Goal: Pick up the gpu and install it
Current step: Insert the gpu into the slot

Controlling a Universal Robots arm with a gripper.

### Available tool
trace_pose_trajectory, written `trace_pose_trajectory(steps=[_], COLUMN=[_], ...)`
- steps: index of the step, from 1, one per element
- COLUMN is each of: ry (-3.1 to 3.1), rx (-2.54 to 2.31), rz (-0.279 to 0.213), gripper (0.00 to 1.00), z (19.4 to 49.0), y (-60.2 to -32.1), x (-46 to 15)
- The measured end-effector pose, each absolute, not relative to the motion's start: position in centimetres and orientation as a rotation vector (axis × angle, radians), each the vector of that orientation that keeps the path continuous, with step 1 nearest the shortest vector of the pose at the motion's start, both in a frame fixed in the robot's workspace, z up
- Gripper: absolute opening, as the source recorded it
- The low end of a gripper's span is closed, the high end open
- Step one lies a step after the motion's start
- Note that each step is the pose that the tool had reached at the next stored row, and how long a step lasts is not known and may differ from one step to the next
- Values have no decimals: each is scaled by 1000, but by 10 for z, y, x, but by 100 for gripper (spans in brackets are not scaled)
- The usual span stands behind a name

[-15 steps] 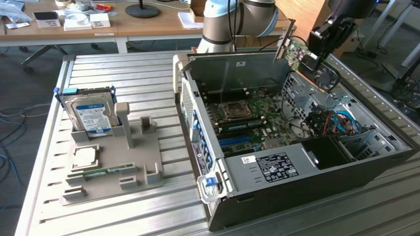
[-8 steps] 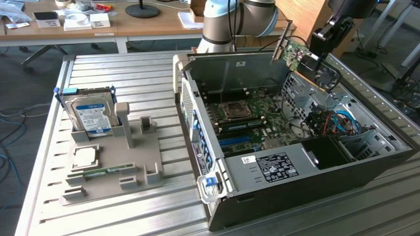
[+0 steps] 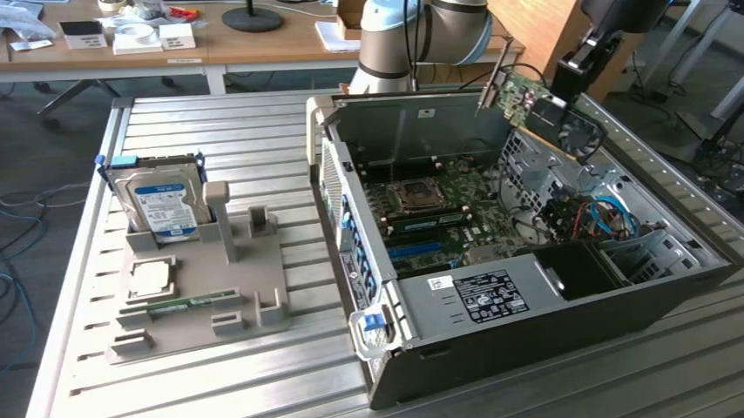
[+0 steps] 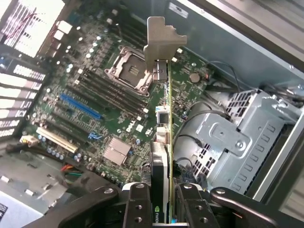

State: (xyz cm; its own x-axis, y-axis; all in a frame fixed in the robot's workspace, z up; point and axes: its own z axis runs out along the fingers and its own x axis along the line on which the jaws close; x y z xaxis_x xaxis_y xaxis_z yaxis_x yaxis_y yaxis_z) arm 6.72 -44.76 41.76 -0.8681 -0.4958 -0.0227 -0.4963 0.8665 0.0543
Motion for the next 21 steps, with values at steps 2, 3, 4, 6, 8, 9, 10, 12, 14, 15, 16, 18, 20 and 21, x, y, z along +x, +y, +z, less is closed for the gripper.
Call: trace_pose_trajectory(steps=[2, 3, 4, 6, 8, 9, 10, 12, 14, 15, 16, 18, 20, 21], ry=[3017, 3011, 3006, 2994, 2981, 2978, 2978, 2978, 2975, 2972, 2969, 2960, 2949, 2943], rx=[-846, -866, -886, -929, -971, -981, -982, -982, -991, -1001, -1012, -1038, -1071, -1089], rz=[92, 92, 92, 92, 92, 92, 92, 92, 92, 92, 92, 92, 92, 92], gripper=[27, 27, 27, 27, 27, 27, 27, 27, 27, 27, 27, 27, 27, 27], z=[418, 418, 418, 418, 418, 417, 417, 417, 417, 417, 417, 417, 417, 417], y=[-448, -448, -448, -448, -448, -448, -448, -448, -448, -448, -448, -448, -448, -448], x=[67, 67, 67, 67, 67, 67, 67, 67, 67, 67, 67, 67, 67, 67])
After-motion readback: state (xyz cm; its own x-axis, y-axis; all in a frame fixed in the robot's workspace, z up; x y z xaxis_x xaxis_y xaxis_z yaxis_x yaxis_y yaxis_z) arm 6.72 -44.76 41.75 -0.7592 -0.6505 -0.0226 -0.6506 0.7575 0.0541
